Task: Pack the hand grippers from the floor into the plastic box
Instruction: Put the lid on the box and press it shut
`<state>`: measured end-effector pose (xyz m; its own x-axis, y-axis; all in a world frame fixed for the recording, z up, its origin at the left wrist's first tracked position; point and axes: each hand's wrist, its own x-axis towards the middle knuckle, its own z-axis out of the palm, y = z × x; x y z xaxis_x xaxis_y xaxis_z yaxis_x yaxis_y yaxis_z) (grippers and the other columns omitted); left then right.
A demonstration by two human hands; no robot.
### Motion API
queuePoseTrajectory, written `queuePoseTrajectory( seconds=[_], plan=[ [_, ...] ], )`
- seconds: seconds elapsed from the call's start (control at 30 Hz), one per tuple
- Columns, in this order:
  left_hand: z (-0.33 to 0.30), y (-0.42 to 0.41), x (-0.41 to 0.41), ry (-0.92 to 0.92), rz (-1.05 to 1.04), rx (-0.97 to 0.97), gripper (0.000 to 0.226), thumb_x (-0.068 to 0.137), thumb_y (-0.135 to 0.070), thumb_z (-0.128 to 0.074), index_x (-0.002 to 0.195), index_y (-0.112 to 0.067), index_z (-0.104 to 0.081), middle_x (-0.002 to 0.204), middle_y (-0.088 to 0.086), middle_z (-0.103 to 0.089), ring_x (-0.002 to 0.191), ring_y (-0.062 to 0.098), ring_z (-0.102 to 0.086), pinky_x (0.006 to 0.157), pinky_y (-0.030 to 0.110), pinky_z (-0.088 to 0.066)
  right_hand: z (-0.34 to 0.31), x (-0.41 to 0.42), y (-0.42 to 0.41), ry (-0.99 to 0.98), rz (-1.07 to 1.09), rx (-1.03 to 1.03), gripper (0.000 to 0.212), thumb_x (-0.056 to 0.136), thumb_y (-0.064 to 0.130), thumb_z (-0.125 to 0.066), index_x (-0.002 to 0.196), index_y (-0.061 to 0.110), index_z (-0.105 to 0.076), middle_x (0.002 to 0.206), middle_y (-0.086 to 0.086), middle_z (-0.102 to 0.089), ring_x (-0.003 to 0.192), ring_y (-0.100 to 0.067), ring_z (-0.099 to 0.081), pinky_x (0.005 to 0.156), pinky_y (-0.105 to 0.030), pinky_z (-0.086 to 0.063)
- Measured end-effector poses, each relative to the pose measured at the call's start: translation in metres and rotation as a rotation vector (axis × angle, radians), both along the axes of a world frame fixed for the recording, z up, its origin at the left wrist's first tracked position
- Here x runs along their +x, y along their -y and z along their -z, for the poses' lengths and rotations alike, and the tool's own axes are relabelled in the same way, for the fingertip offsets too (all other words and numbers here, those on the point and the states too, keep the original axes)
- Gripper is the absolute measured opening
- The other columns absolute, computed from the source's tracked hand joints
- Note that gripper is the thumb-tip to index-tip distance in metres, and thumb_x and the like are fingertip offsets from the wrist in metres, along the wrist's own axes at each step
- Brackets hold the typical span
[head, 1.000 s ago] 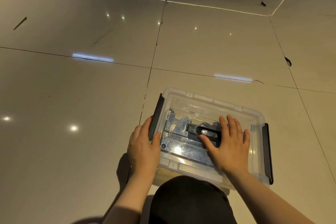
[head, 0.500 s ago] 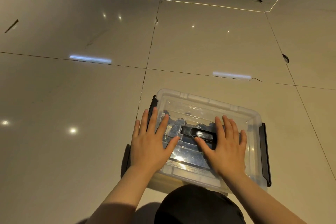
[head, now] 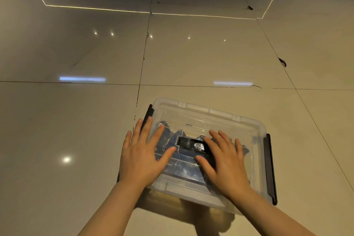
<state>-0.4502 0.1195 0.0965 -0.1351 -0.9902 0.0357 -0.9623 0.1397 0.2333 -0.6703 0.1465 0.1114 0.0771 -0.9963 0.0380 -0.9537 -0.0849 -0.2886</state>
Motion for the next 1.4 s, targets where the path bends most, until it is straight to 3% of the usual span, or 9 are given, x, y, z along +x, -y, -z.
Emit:
queuePoseTrajectory(
  seconds=[0.07,0.17,0.27,0.4,0.63,0.87,1.1,1.4],
  plan=[
    [-0.002,0.001,0.0,-0.043,-0.034,0.021,0.076,0.081,-0.077,-0.018,0.145,-0.037,-0.026,0.156,-0.004,-0.012,0.143,0.018,-0.008,0.11,0.043,-0.022,-0.011,-0.001,0.007,0.012,-0.004,0.048,0.052,0.084,0.061,-0.044,0.12,0.027,-0.058,0.135,0.001,-0.048,0.13,-0.021,-0.04,0.109,-0.054,-0.028],
    [-0.007,0.0,-0.005,-0.012,-0.048,0.079,0.08,0.077,-0.079,-0.017,0.146,-0.038,-0.019,0.157,-0.009,-0.003,0.143,0.018,-0.009,0.1,0.045,-0.038,-0.032,-0.006,0.014,-0.069,-0.073,0.225,0.058,0.081,0.06,-0.056,0.127,0.025,-0.049,0.129,0.002,-0.045,0.127,-0.018,-0.035,0.106,-0.041,-0.032],
    [-0.012,-0.007,-0.012,0.013,-0.011,0.097,0.086,0.074,-0.082,-0.012,0.148,-0.037,-0.013,0.157,-0.01,0.003,0.143,0.018,-0.002,0.101,0.045,-0.037,-0.054,-0.014,0.007,-0.153,-0.134,0.284,0.056,0.083,0.051,-0.059,0.128,0.023,-0.042,0.122,-0.001,-0.047,0.112,-0.021,-0.046,0.092,-0.037,-0.041],
    [-0.011,-0.023,-0.044,0.01,0.08,0.109,0.09,0.072,-0.083,-0.009,0.148,-0.036,-0.01,0.157,-0.008,0.006,0.144,0.019,0.001,0.102,0.045,-0.037,-0.061,-0.042,-0.026,-0.187,-0.097,0.28,0.047,0.087,0.043,-0.056,0.125,0.02,-0.042,0.12,-0.003,-0.049,0.105,-0.023,-0.051,0.09,-0.036,-0.037],
    [-0.012,-0.052,-0.142,0.033,0.386,0.083,0.095,0.069,-0.084,-0.002,0.149,-0.034,-0.01,0.157,-0.004,0.005,0.144,0.02,0.004,0.109,0.038,-0.027,-0.053,-0.115,-0.118,-0.15,0.3,0.296,0.045,0.089,0.051,-0.051,0.121,0.021,-0.044,0.118,-0.001,-0.05,0.104,-0.021,-0.051,0.093,-0.037,-0.037],
    [-0.009,-0.118,-0.211,-0.014,0.708,0.044,0.087,0.076,-0.081,-0.019,0.147,-0.03,-0.022,0.157,-0.001,-0.009,0.143,0.023,-0.008,0.105,0.041,-0.032,-0.049,-0.139,-0.24,-0.091,0.71,0.238,0.034,0.095,0.044,-0.043,0.119,0.02,-0.045,0.115,-0.001,-0.05,0.103,-0.021,-0.049,0.086,-0.035,-0.035],
    [-0.004,-0.217,-0.255,-0.015,1.102,0.023,0.087,0.078,-0.081,-0.022,0.147,-0.028,-0.026,0.156,0.002,-0.014,0.142,0.026,-0.015,0.105,0.043,-0.032,-0.048,-0.114,-0.387,-0.045,1.064,0.26,0.038,0.09,0.05,-0.05,0.116,0.023,-0.046,0.113,0.001,-0.05,0.104,-0.021,-0.05,0.085,-0.034,-0.036],
    [-0.005,-0.357,-0.269,-0.012,1.639,0.016,0.084,0.079,-0.081,-0.022,0.145,-0.03,-0.028,0.154,0.002,-0.02,0.141,0.028,-0.021,0.105,0.044,-0.031,-0.047,-0.015,-0.547,0.02,1.511,0.254,0.033,0.095,0.044,-0.046,0.119,0.022,-0.044,0.115,0.002,-0.051,0.105,-0.019,-0.051,0.088,-0.032,-0.036]
  ],
)
